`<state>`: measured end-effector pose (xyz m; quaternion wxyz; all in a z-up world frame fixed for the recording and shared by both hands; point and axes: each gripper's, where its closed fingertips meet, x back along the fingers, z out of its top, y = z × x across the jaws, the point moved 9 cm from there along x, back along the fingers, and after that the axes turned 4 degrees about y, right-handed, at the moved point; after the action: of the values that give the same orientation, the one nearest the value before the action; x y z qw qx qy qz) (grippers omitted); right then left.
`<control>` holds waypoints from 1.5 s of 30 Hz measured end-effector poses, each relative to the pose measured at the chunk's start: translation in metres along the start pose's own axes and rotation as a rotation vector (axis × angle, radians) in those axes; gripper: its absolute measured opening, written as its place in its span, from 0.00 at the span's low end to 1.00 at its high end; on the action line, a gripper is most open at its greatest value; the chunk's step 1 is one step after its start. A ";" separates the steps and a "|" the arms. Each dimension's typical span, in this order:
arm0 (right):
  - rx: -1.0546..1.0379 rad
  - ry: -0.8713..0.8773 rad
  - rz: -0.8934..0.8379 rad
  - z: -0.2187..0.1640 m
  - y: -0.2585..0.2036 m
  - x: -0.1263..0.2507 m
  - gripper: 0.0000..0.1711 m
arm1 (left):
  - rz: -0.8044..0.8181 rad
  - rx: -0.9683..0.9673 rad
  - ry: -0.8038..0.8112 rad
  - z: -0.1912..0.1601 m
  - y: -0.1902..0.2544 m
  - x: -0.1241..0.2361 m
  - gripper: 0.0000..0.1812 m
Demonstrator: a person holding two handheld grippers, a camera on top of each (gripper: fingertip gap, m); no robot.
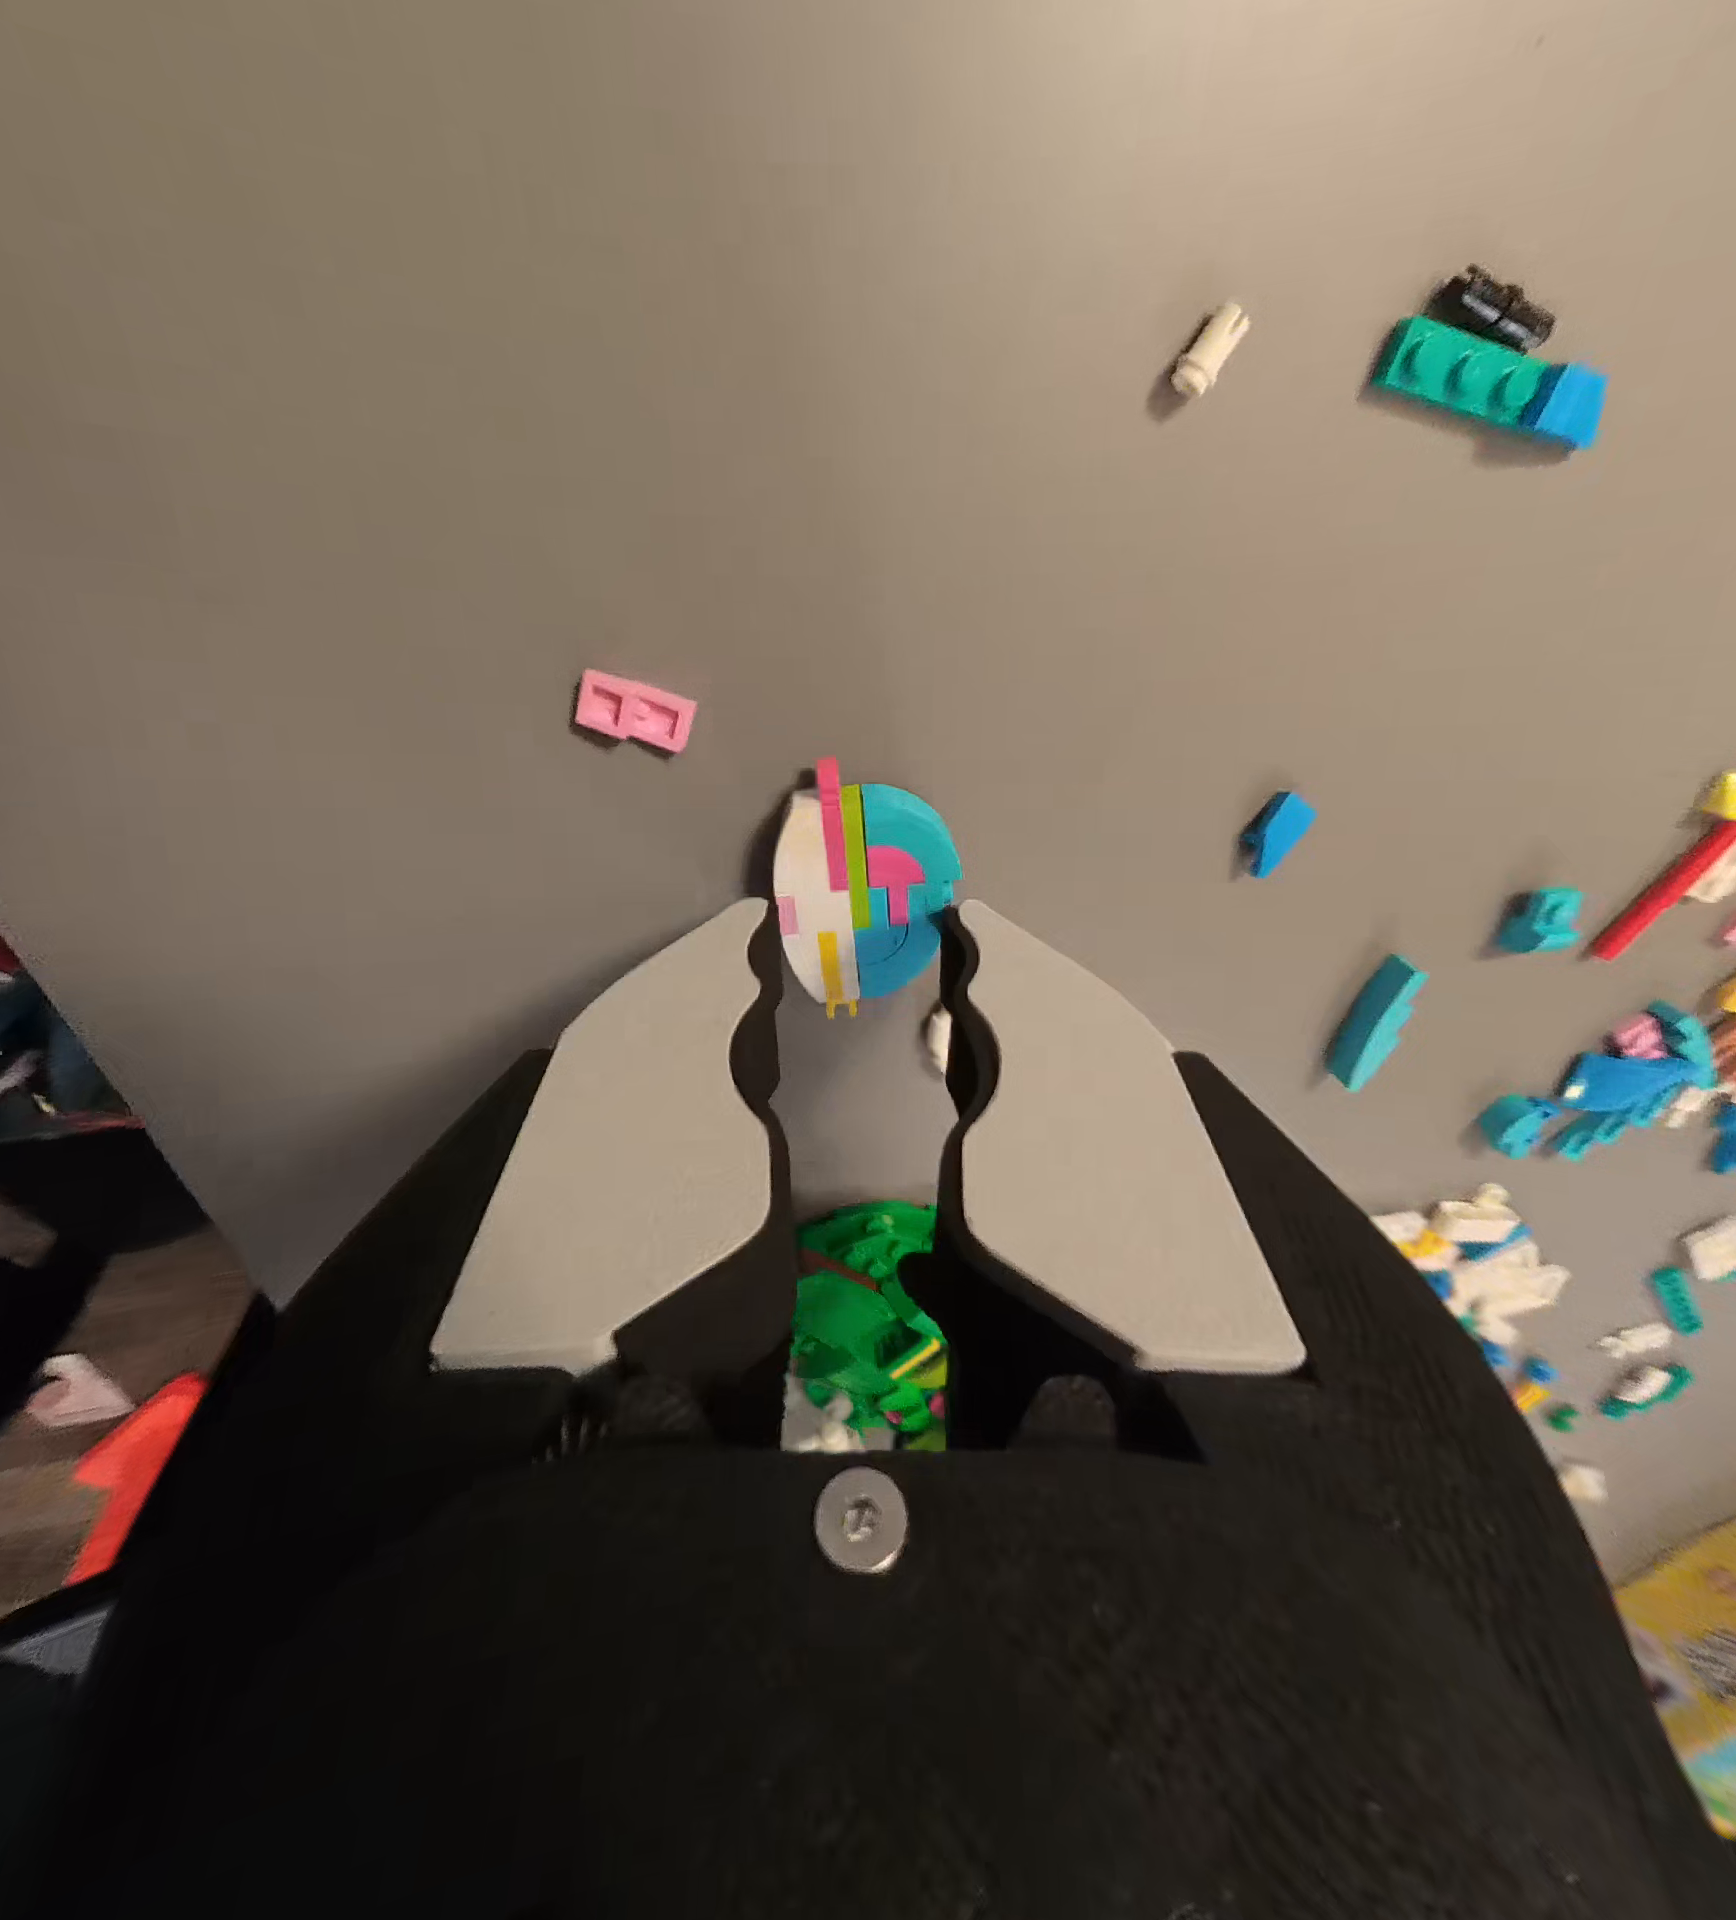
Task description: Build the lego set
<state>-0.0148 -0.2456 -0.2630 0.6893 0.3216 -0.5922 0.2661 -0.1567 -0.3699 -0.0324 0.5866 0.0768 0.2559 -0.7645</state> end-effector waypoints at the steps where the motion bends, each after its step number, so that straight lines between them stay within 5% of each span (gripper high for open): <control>1: -0.026 -0.002 0.013 0.000 0.001 -0.001 0.16 | -0.008 0.009 0.002 0.000 0.000 0.000 0.11; 6: -0.077 0.104 -0.001 -0.009 0.001 0.001 0.17 | -0.028 0.047 0.023 0.000 -0.005 0.006 0.11; 13: -0.212 0.515 -0.063 -0.035 -0.021 0.000 0.31 | -0.098 0.104 0.048 0.000 -0.014 0.016 0.11; 17: -0.332 0.509 -0.126 -0.043 -0.019 -0.006 0.30 | -0.103 0.130 0.051 -0.002 -0.018 0.018 0.11; 23: -0.387 0.527 0.060 -0.044 -0.025 -0.004 0.26 | -0.091 0.134 0.046 -0.005 -0.020 0.017 0.11; 33: -0.408 0.676 -0.086 -0.039 -0.020 -0.016 0.29 | -0.121 0.160 0.033 -0.011 -0.020 0.011 0.11; 41: -0.393 0.746 -0.045 -0.042 -0.014 -0.021 0.18 | -0.149 0.171 0.002 -0.017 -0.017 0.003 0.11; 45: -0.237 0.779 -0.302 -0.034 -0.006 0.006 0.18 | -0.124 0.251 0.006 -0.021 -0.020 0.000 0.10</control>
<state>0.0128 -0.2240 -0.2607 0.9247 0.1987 -0.2605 0.1941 -0.1795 -0.3562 -0.0438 0.5234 0.1357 0.1643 -0.8250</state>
